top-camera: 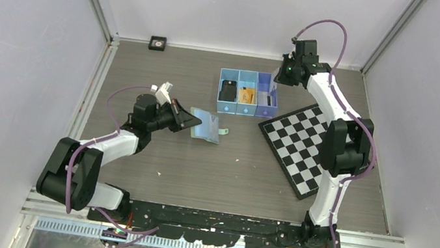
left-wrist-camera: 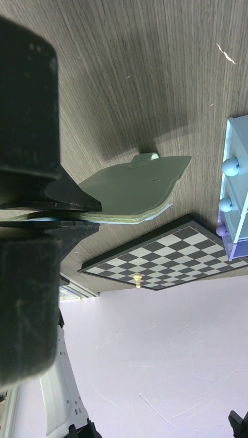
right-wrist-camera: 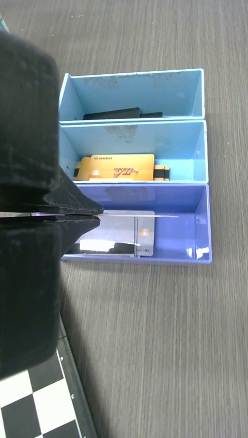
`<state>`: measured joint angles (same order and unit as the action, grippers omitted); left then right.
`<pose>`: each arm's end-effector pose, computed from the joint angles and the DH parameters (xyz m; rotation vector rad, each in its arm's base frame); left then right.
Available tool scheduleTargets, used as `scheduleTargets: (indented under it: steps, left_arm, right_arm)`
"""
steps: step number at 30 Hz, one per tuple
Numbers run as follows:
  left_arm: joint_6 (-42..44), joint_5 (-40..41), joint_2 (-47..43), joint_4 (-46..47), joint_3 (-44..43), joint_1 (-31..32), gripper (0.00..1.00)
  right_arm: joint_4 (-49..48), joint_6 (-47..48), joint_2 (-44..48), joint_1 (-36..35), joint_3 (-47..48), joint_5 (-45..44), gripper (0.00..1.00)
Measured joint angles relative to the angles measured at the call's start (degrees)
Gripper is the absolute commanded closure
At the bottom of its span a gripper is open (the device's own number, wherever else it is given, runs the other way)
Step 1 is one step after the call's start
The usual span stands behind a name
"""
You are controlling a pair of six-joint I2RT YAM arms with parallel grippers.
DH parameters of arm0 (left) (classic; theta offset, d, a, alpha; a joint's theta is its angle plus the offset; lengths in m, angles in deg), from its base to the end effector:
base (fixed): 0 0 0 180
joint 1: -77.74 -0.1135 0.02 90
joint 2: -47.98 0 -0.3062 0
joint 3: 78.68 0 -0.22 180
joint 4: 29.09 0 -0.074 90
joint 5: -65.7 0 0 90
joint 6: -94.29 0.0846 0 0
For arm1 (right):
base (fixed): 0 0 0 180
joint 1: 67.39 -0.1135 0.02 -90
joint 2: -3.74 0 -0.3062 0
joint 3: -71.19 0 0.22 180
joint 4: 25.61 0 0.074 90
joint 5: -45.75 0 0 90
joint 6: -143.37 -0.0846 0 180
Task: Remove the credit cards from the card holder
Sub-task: Place the credit card in the storage box.
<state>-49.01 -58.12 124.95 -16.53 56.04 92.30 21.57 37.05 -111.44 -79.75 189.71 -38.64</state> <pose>0.2538 -0.1146 0.2490 -0.2604 2.0718 -1.3255 0.4710 0.1117 0.2938 0.0323 2.3598 0.3610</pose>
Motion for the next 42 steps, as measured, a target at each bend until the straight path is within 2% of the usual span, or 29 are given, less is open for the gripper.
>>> scheduleTargets:
  steps: [9, 11, 12, 13, 14, 15, 16, 26, 31, 37, 42]
  left_arm:
    - [0.0, 0.2, 0.0, 0.0, 0.0, 0.0, 1.0]
    - [0.0, 0.2, 0.0, 0.0, 0.0, 0.0, 1.0]
    - [0.0, 0.2, 0.0, 0.0, 0.0, 0.0, 1.0]
    - [0.0, 0.2, 0.0, 0.0, 0.0, 0.0, 1.0]
    - [0.0, 0.2, 0.0, 0.0, 0.0, 0.0, 1.0]
    - [0.0, 0.2, 0.0, 0.0, 0.0, 0.0, 1.0]
    - [0.0, 0.2, 0.0, 0.0, 0.0, 0.0, 1.0]
    - [0.0, 0.2, -0.3, 0.0, -0.1, 0.0, 1.0]
    - [-0.1, 0.2, -0.4, 0.0, -0.1, 0.0, 1.0]
    - [-0.4, -0.3, -0.4, 0.8, -0.1, 0.0, 1.0]
    - [-0.7, -1.7, -1.3, 2.6, -0.1, -0.1, 1.0]
  right_arm:
    - [1.5, 1.2, -4.3, -0.3, 2.2, 5.7, 1.0]
    - [2.1, 1.2, -5.2, -0.3, 2.2, 6.5, 0.97]
    - [2.5, 1.2, -5.6, -0.3, 2.2, 6.8, 0.92]
    - [2.8, 1.2, -5.9, -0.3, 2.2, 7.1, 0.79]
    - [3.4, 1.2, -6.1, -0.3, 2.4, 7.3, 0.57]
    - [4.0, 1.1, -6.4, -0.3, 2.8, 7.4, 0.46]
    - [4.3, 1.0, -6.7, -0.3, 3.2, 7.5, 0.42]
    - [3.3, -1.2, -4.0, -0.9, 1.7, 5.1, 0.45]
    - [2.4, -3.2, 1.6, -5.1, -1.1, 1.6, 0.43]
    - [-4.6, -6.4, 12.5, -12.5, -14.0, 0.0, 0.27]
    - [-8.9, -10.3, 19.0, -17.9, -25.6, -5.5, 0.24]
